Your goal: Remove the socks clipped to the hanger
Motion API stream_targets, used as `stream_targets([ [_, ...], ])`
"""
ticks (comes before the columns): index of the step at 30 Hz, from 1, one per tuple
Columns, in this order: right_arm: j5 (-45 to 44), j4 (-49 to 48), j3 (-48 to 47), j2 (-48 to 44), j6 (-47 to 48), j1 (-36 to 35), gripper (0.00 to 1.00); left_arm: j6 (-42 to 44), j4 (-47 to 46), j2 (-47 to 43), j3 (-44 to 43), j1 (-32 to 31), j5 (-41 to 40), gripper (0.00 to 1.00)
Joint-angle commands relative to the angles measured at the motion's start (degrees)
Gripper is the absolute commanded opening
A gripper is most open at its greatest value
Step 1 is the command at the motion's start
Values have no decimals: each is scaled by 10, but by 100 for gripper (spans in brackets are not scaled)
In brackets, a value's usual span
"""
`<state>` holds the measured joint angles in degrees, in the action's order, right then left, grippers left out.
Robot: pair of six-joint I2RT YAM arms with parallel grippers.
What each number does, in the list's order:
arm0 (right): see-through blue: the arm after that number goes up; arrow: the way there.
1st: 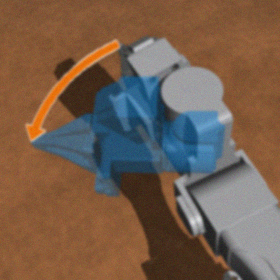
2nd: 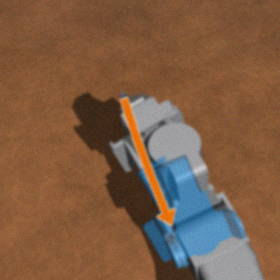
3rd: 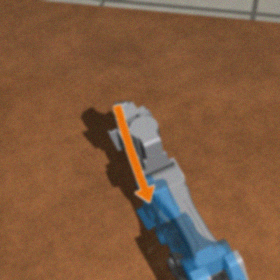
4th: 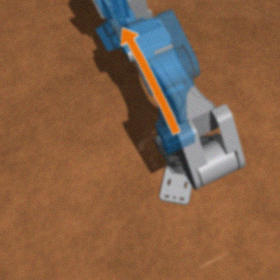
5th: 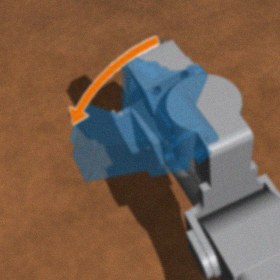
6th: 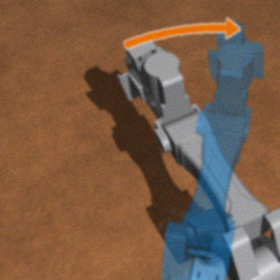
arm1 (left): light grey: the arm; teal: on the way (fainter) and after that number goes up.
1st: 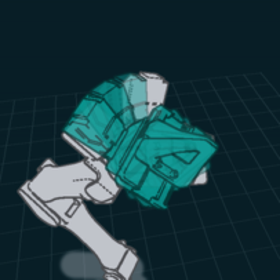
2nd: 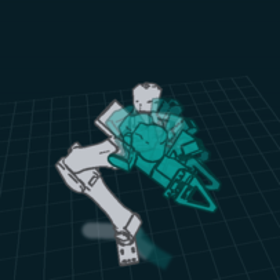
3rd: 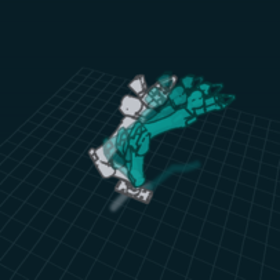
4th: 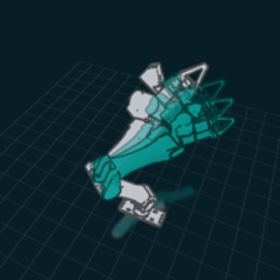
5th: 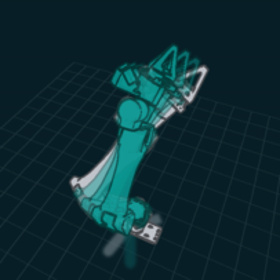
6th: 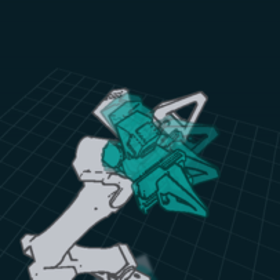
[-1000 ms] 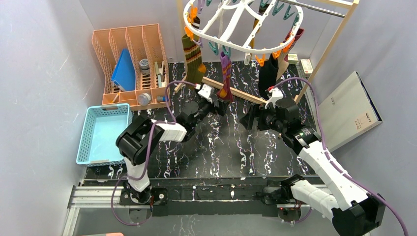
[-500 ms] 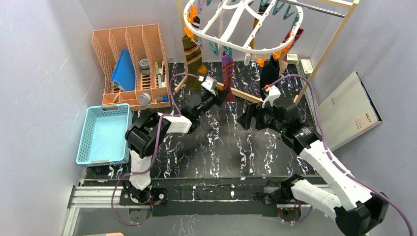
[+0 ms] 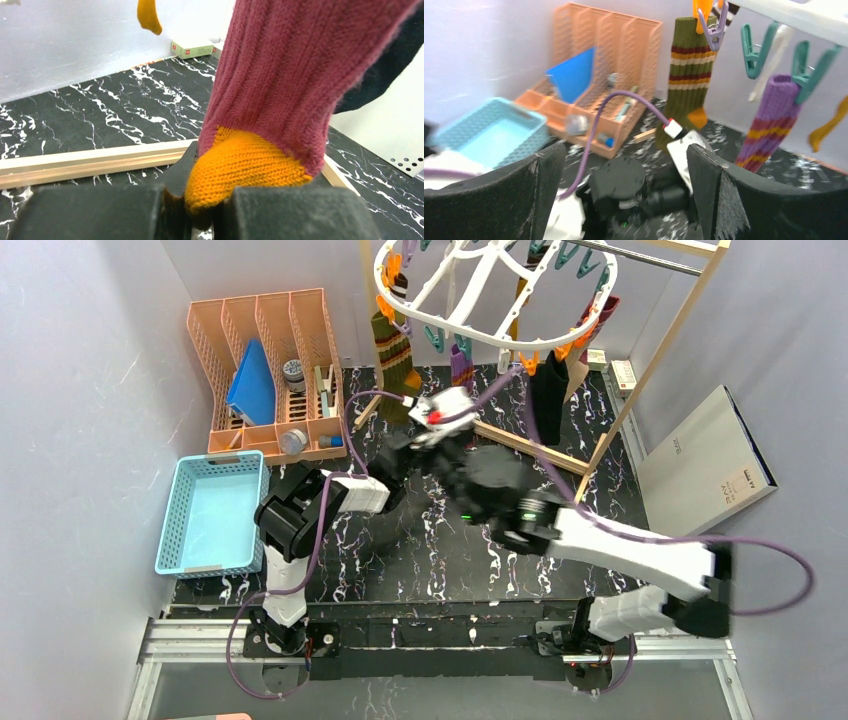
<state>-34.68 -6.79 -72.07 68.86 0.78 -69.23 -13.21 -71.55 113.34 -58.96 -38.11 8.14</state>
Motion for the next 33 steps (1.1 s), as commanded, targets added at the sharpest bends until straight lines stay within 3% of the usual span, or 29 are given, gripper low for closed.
stream_targets([
  [1, -282, -283, -34, 141, 252, -31, 98, 11, 5, -11, 11, -3, -24, 0],
  [3, -336, -428, -47, 191, 355, -30, 95, 14, 7, -14, 12, -2, -27, 0],
  [8, -366, -941, -131, 341, 839, -26, 86, 16, 9, -21, 22, -3, -30, 0],
  [9, -366, -970, -161, 367, 886, -26, 85, 17, 9, -23, 24, -3, -30, 0],
  [23, -406, -941, -38, 245, 790, 11, 84, 19, 12, -39, 43, -2, -21, 0],
  [25, -407, -884, -18, 224, 729, 27, 84, 13, 12, -35, 41, -2, -16, 0],
  [31, -389, -540, -18, 172, 435, 59, 81, 0, 12, -29, 34, -2, -13, 0],
  [33, -379, -477, -25, 167, 371, 62, 80, -1, 12, -29, 33, -3, -15, 0],
])
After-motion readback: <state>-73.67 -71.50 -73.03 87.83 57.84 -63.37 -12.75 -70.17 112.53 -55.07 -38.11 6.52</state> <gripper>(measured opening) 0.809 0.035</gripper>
